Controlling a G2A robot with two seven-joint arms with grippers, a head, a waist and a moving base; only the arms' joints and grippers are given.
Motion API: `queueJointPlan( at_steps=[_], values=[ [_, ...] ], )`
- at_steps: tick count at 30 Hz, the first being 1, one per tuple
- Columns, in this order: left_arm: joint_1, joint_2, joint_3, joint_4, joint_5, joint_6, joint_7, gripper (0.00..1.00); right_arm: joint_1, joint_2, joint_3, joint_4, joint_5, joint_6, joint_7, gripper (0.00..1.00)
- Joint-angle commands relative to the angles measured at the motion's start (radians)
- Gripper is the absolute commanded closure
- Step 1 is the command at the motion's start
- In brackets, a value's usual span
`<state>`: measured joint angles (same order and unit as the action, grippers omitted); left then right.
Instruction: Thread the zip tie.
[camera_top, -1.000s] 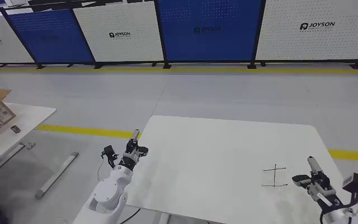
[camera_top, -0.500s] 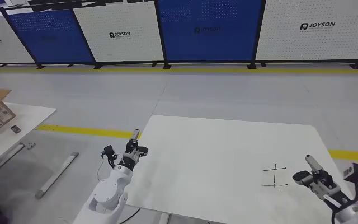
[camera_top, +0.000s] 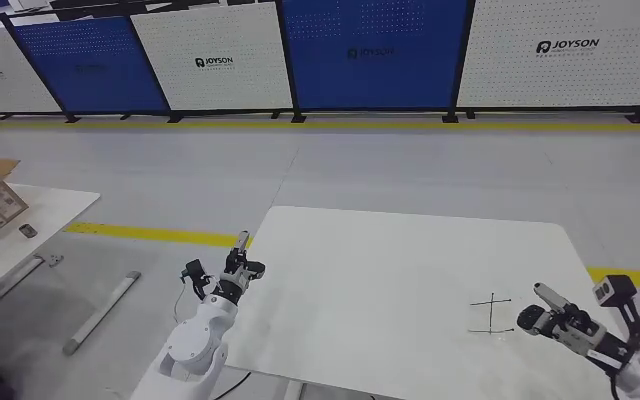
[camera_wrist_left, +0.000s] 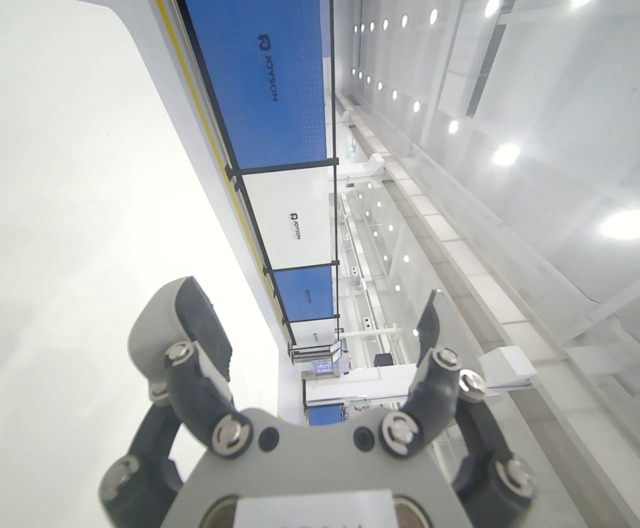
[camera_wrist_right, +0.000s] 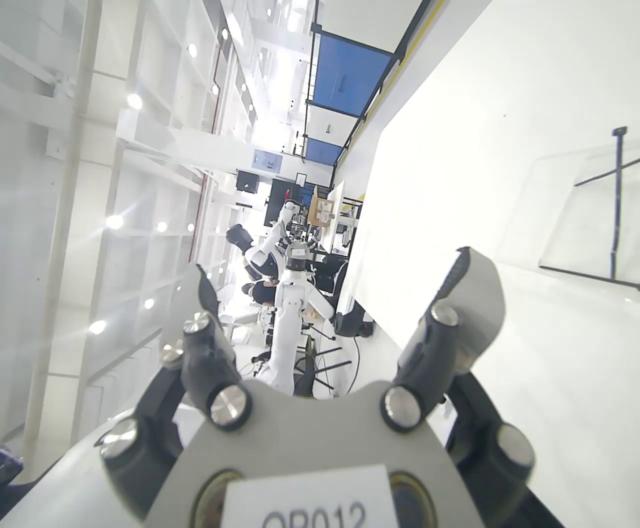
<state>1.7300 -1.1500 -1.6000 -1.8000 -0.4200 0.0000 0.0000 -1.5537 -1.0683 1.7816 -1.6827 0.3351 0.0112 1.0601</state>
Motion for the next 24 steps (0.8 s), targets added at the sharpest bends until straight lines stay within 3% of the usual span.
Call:
queueJointPlan(
  at_steps=[1,11,13,17,21,24],
  values=[
    [0.000,0.000,0.000,0.000,0.000,0.000,0.000,0.00,0.000,0.000,0.000,0.000,0.000,0.000,0.000,0.00],
    [0.000,0.000,0.000,0.000,0.000,0.000,0.000,0.00,0.000,0.000,0.000,0.000,0.000,0.000,0.000,0.00],
    [0.000,0.000,0.000,0.000,0.000,0.000,0.000,0.00,0.009,0.004,-0.005,-0.012,-0.041,0.006,0.023,0.00],
    [0.000,0.000,0.000,0.000,0.000,0.000,0.000,0.00,0.077,0.019,-0.006,0.019,-0.073,0.057,0.116,0.00],
    [0.000,0.000,0.000,0.000,0.000,0.000,0.000,0.00,0.131,0.034,-0.011,0.059,-0.097,0.040,0.236,0.00],
    [0.000,0.000,0.000,0.000,0.000,0.000,0.000,0.00,0.200,0.047,-0.028,0.128,-0.130,0.052,0.325,0.00]
  ],
)
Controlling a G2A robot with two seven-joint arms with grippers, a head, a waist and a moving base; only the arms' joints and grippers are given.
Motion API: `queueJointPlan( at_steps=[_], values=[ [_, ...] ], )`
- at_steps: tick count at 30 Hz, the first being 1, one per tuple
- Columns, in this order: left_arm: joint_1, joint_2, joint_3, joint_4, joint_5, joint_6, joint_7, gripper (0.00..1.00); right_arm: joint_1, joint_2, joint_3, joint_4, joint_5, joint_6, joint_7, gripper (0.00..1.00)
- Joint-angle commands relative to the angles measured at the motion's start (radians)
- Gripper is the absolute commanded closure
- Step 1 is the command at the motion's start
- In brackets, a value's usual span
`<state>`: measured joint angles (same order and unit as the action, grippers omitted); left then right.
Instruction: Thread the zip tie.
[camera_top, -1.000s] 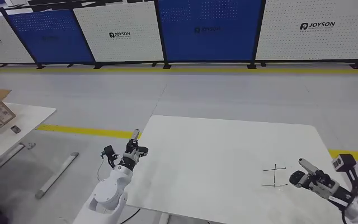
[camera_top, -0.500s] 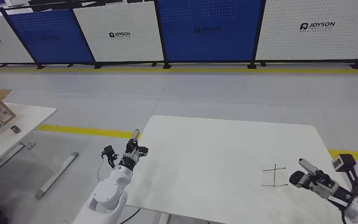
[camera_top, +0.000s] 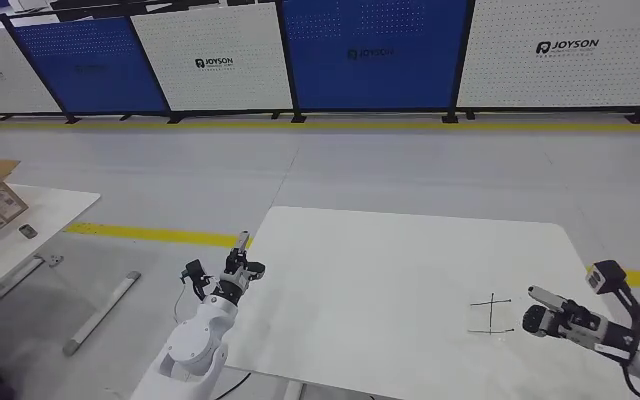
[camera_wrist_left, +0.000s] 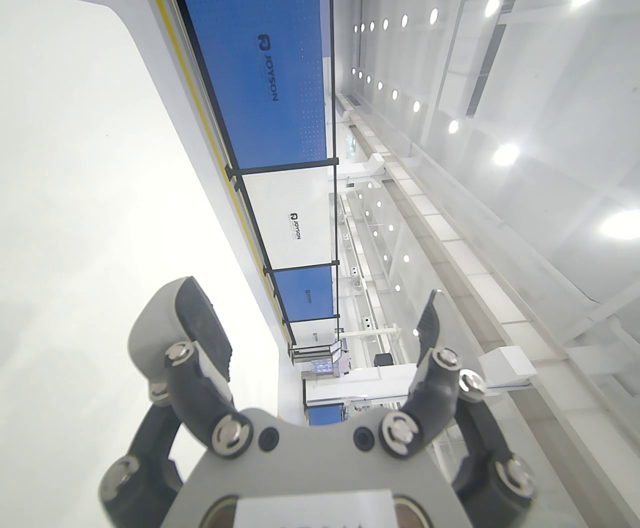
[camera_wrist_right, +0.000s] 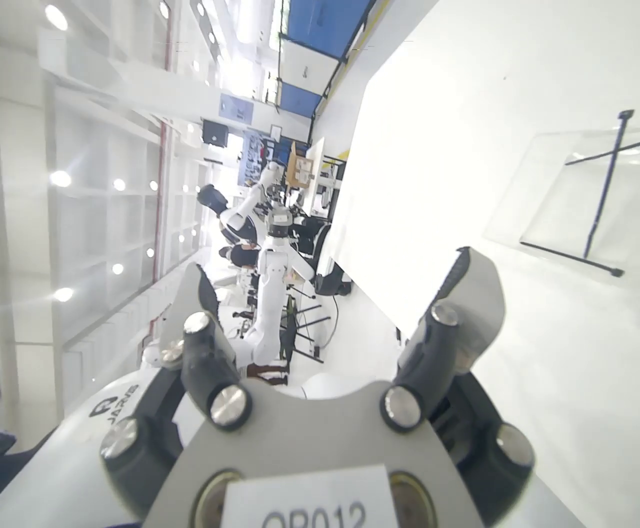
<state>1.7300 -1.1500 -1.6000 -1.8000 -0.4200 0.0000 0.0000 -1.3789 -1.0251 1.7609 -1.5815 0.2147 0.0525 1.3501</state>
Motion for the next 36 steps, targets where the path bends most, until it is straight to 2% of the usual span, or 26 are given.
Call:
queueJointPlan(
  at_steps=[1,3,20,23,26,30,32,34,36],
  values=[
    [0.000,0.000,0.000,0.000,0.000,0.000,0.000,0.00,0.049,0.007,-0.021,0.049,-0.010,0.022,0.040,0.00],
    [0.000,0.000,0.000,0.000,0.000,0.000,0.000,0.00,0.073,0.012,-0.035,0.077,0.010,0.028,0.040,0.00],
    [0.000,0.000,0.000,0.000,0.000,0.000,0.000,0.00,0.073,0.012,-0.035,0.077,0.010,0.028,0.040,0.00],
    [0.000,0.000,0.000,0.000,0.000,0.000,0.000,0.00,0.066,0.017,-0.069,0.054,-0.004,0.046,0.040,0.00],
    [0.000,0.000,0.000,0.000,0.000,0.000,0.000,0.00,0.075,0.044,-0.120,0.033,0.029,0.070,0.040,0.00],
    [0.000,0.000,0.000,0.000,0.000,0.000,0.000,0.00,0.110,0.101,-0.178,0.055,0.068,0.073,0.040,0.00],
    [0.000,0.000,0.000,0.000,0.000,0.000,0.000,0.00,0.132,0.131,-0.249,0.058,0.057,0.077,0.040,0.00],
    [0.000,0.000,0.000,0.000,0.000,0.000,0.000,0.00,0.180,0.168,-0.333,0.106,0.106,0.112,0.040,0.00],
    [0.000,0.000,0.000,0.000,0.000,0.000,0.000,0.00,0.189,0.172,-0.340,0.118,0.125,0.116,0.040,0.00]
  ],
)
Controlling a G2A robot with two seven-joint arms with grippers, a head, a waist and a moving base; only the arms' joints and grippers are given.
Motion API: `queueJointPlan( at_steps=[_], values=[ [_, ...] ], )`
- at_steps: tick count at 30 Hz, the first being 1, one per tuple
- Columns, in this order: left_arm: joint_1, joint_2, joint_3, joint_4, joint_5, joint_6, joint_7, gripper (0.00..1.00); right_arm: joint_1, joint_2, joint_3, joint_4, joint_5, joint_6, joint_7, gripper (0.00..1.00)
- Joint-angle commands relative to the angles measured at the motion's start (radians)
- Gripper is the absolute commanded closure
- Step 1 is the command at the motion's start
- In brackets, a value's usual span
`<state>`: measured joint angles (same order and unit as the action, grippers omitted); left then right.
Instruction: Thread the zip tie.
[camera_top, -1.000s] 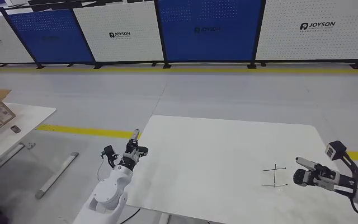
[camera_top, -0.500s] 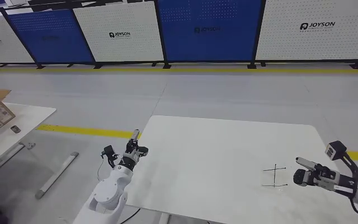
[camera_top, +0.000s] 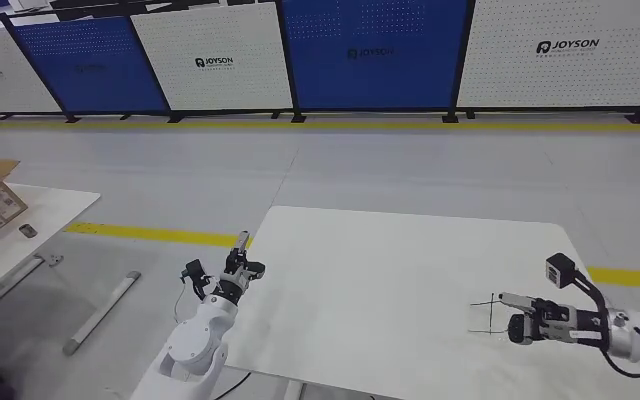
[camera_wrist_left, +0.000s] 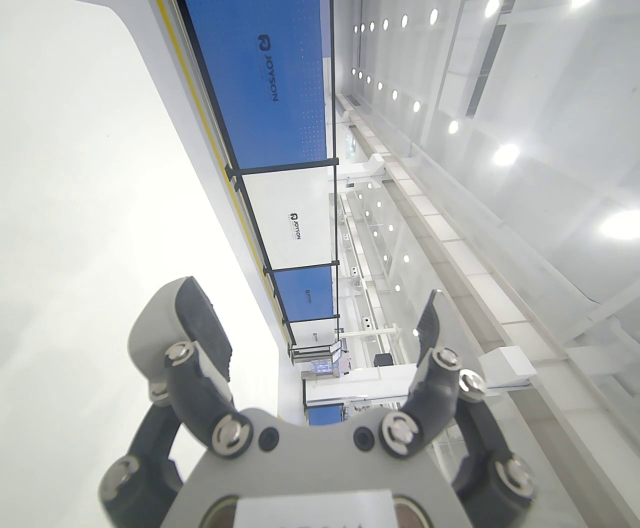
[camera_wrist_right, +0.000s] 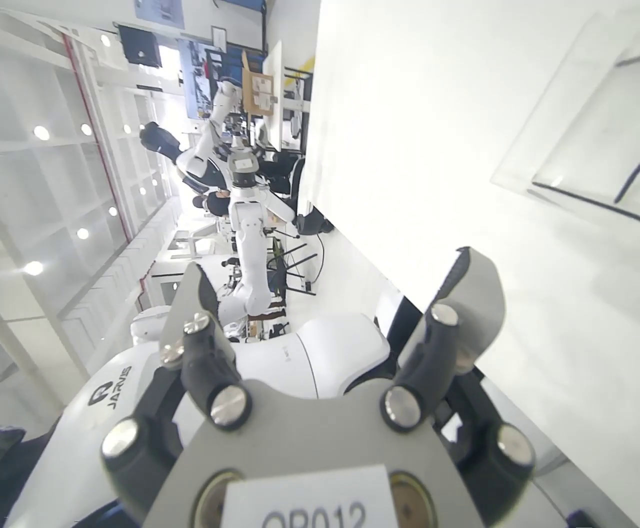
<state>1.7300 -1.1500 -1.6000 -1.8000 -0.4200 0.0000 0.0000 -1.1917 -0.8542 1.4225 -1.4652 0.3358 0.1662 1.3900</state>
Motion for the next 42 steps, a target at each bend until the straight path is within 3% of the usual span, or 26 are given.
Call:
queueJointPlan(
  at_steps=[1,11,13,20,24,28,42],
  values=[
    [0.000,0.000,0.000,0.000,0.000,0.000,0.000,0.00,0.002,0.001,-0.001,0.002,0.004,0.002,0.000,0.00],
    [0.000,0.000,0.000,0.000,0.000,0.000,0.000,0.00,0.002,0.001,-0.001,0.002,0.004,0.002,0.000,0.00],
    [0.000,0.000,0.000,0.000,0.000,0.000,0.000,0.00,0.002,0.004,0.015,0.027,-0.002,0.034,-0.027,0.00],
    [0.000,0.000,0.000,0.000,0.000,0.000,0.000,0.00,-0.010,0.036,0.093,0.004,-0.120,0.174,-0.005,0.00],
    [0.000,0.000,0.000,0.000,0.000,0.000,0.000,0.00,0.002,0.051,0.051,0.033,-0.177,0.174,0.000,0.00],
    [0.000,0.000,0.000,0.000,0.000,0.000,0.000,0.00,0.069,0.057,-0.053,0.105,-0.153,0.174,0.000,0.00],
    [0.000,0.000,0.000,0.000,0.000,0.000,0.000,0.00,0.069,0.057,-0.053,0.105,-0.153,0.174,0.000,0.00]
  ],
)
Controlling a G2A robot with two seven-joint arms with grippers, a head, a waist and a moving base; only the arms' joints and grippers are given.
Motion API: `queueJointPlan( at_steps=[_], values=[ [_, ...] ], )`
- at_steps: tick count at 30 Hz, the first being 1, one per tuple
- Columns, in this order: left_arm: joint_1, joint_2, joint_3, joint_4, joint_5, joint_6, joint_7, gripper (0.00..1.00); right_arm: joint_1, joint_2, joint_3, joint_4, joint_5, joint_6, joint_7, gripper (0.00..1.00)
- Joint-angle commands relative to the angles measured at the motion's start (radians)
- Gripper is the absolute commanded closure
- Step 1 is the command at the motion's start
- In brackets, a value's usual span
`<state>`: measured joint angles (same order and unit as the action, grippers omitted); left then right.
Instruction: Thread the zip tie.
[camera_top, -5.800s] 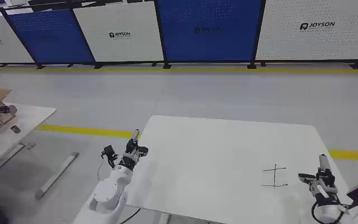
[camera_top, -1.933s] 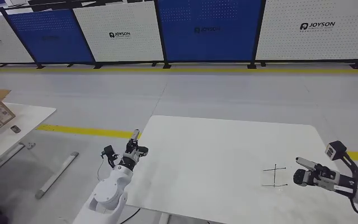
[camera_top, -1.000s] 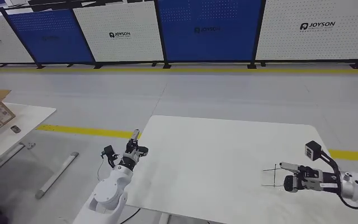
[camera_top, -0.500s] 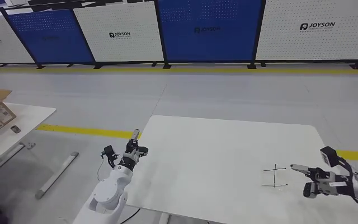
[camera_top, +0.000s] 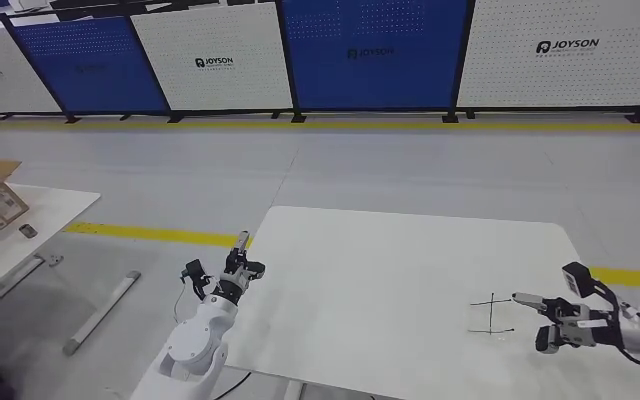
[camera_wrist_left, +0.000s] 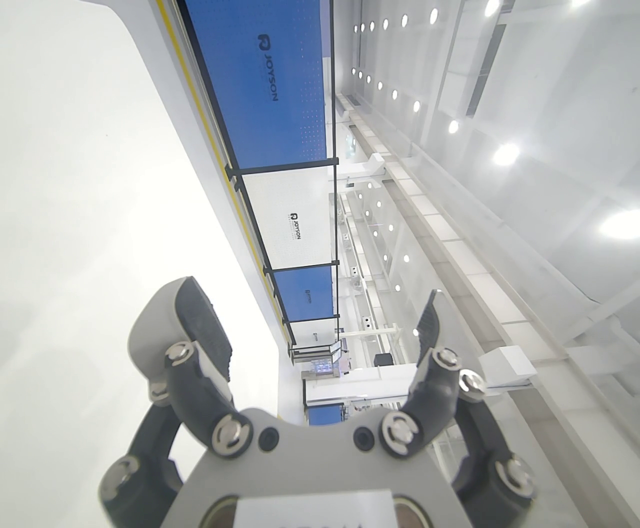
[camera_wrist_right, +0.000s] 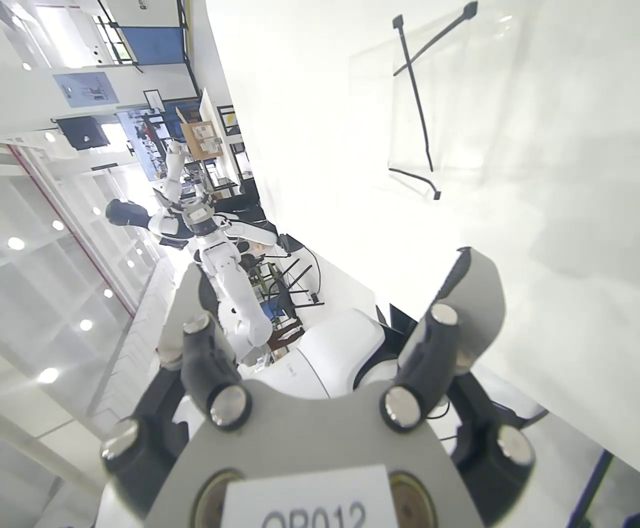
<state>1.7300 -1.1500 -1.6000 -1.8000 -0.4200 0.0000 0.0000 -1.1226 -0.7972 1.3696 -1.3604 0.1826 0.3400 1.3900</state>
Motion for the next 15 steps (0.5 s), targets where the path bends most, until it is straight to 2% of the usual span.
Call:
queueJointPlan(
  at_steps=[1,6,12,14,15],
  values=[
    [0.000,0.000,0.000,0.000,0.000,0.000,0.000,0.00,-0.002,0.001,-0.006,-0.004,-0.036,0.000,-0.028,0.00],
    [0.000,0.000,0.000,0.000,0.000,0.000,0.000,0.00,0.022,0.004,-0.050,0.003,-0.103,0.000,-0.016,0.00],
    [0.000,0.000,0.000,0.000,0.000,0.000,0.000,0.00,0.117,-0.011,-0.151,0.075,-0.162,0.000,0.000,0.00],
    [0.000,0.000,0.000,0.000,0.000,0.000,0.000,0.00,0.162,-0.022,-0.216,0.122,-0.168,0.000,0.000,0.00],
    [0.000,0.000,0.000,0.000,0.000,0.000,0.000,0.00,0.162,-0.022,-0.216,0.122,-0.168,0.000,0.000,0.00]
  ],
)
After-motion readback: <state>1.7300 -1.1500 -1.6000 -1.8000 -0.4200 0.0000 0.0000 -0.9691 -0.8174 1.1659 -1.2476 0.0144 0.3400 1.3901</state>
